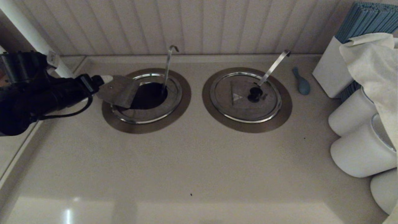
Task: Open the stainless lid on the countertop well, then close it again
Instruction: Close the lid
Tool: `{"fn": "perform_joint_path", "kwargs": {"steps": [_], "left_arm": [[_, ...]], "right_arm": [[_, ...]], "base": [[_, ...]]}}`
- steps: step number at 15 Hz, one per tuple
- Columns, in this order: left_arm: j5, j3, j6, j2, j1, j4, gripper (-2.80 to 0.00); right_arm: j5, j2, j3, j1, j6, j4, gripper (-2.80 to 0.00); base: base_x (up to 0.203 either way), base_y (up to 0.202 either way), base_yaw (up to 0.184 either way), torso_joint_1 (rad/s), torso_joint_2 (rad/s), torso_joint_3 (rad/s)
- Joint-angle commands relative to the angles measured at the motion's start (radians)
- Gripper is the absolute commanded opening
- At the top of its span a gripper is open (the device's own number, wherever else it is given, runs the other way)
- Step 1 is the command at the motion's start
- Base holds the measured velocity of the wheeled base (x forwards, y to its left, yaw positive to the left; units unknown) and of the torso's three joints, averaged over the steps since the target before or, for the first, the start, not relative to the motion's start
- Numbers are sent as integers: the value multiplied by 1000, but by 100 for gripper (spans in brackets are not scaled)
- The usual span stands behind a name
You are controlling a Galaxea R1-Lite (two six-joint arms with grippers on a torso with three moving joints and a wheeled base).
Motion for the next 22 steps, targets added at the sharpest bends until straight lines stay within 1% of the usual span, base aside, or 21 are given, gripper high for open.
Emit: {"fn": "perform_joint_path", "kwargs": {"steps": [1,7,12,14,16,22], "left_arm": [[2,2,-2,61,1,-22,0],[-12,-23,-8,85,-2,-24,0],[-23,-35,-18,57,-13,-24,0],[-39,-41,-62,47,-28,-24,0],[-56,-45,-68,35,-47,-23,0],[-55,-61,-77,8,-107,-23,0]], "right_arm": [[0,1,0,-1,0,0,0],[0,1,0,0,0,0,0],[0,1,0,0,0,0,0],[0,1,0,0,0,0,0],[0,1,0,0,0,0,0],[0,1,0,0,0,0,0]], "base": [[0,0,0,0,0,0],[0,0,0,0,0,0],[0,0,0,0,0,0],[0,0,0,0,0,0],[0,0,0,0,0,0],[0,0,0,0,0,0]]}}
